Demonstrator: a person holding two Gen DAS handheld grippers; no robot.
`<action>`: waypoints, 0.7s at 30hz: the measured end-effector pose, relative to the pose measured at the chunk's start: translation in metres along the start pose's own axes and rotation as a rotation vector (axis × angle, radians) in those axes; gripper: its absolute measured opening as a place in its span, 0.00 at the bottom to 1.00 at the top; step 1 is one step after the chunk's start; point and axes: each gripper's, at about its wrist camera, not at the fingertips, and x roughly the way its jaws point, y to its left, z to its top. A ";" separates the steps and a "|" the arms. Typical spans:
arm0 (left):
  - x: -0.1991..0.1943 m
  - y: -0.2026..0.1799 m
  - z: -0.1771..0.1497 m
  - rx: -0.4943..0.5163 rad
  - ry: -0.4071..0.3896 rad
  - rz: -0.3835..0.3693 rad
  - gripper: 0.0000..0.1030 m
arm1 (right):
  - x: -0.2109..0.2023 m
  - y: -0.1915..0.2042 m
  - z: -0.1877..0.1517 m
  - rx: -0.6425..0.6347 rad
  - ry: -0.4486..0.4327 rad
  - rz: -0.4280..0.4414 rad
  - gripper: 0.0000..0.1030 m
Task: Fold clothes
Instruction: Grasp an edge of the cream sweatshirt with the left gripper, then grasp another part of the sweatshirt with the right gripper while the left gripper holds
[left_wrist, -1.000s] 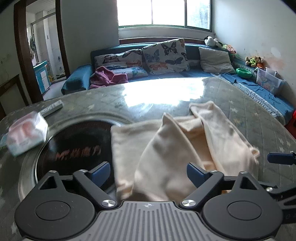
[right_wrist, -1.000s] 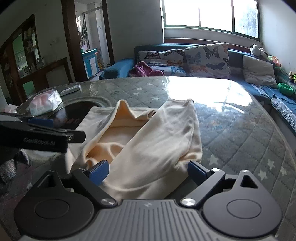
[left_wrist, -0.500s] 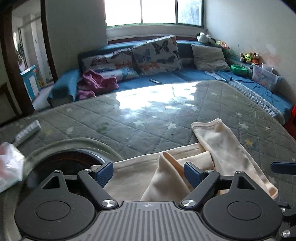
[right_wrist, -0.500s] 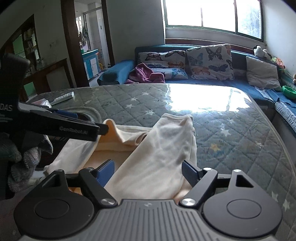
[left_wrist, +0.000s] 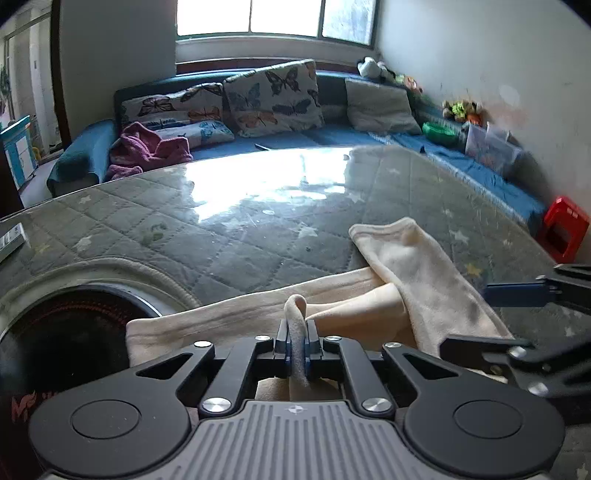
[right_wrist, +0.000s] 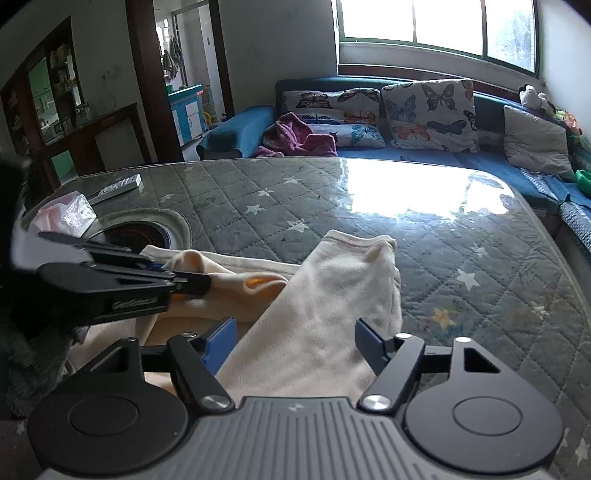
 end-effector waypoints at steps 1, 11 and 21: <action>-0.004 0.002 -0.001 -0.008 -0.010 0.001 0.06 | 0.003 0.000 0.002 0.001 0.001 0.001 0.66; -0.080 0.036 -0.020 -0.153 -0.157 0.077 0.05 | 0.027 0.009 0.017 -0.027 0.022 0.011 0.53; -0.161 0.070 -0.079 -0.302 -0.204 0.208 0.05 | 0.054 0.022 0.021 -0.089 0.046 -0.043 0.44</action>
